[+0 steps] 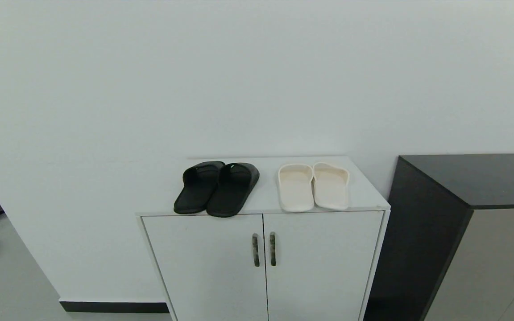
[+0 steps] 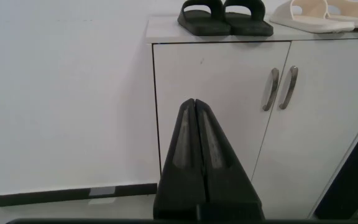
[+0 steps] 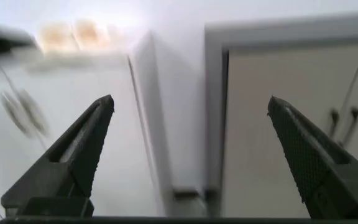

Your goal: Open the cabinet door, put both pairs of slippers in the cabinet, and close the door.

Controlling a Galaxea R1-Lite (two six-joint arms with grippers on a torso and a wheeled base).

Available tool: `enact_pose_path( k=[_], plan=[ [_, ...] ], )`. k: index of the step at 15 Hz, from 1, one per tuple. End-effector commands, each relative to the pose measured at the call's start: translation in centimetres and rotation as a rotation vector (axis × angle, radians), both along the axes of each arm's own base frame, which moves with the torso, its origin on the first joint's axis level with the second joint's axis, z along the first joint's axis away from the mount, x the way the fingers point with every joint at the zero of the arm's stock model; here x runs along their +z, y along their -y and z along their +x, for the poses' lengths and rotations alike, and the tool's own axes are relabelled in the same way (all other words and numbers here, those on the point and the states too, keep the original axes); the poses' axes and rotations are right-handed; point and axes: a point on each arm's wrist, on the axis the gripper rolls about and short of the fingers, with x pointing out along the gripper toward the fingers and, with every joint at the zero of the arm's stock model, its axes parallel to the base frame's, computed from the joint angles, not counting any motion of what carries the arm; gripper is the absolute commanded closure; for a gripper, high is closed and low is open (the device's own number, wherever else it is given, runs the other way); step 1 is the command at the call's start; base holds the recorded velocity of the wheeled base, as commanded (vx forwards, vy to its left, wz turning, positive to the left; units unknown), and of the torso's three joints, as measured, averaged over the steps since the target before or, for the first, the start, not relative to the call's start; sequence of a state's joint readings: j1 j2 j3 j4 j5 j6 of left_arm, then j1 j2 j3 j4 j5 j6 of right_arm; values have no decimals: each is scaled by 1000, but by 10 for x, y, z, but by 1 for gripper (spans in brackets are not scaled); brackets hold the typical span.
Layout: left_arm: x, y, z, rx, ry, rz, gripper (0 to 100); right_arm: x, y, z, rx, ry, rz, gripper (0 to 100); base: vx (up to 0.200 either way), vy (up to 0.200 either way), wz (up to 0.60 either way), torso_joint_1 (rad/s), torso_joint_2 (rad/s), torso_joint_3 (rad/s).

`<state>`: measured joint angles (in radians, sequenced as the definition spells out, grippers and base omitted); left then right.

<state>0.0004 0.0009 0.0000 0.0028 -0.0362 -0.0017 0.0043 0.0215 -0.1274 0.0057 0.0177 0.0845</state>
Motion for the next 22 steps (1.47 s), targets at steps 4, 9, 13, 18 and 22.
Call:
enact_pose_path(
  k=[4, 9, 13, 18, 22],
  plan=[
    [0, 0, 0, 0, -1, 0, 100, 94, -5, 63, 178, -243, 55, 0, 0, 0, 0, 0, 0, 0],
    [0, 0, 0, 0, -1, -1, 100, 94, -41, 148, 241, -323, 30, 0, 0, 0, 0, 0, 0, 0],
    [0, 0, 0, -3, -1, 0, 100, 80, -93, 177, 238, -392, 11, 0, 100, 0, 0, 2, 1, -1],
    [0, 0, 0, -1, 0, -1, 100, 85, -143, 233, 210, -385, -1, 0, 40, 0, 0, -1, 0, 1],
    [0, 0, 0, -1, -1, -1, 100, 95, -198, 278, 243, -351, 3, 0, 0, 0, 0, 0, 0, 0]
  ],
)
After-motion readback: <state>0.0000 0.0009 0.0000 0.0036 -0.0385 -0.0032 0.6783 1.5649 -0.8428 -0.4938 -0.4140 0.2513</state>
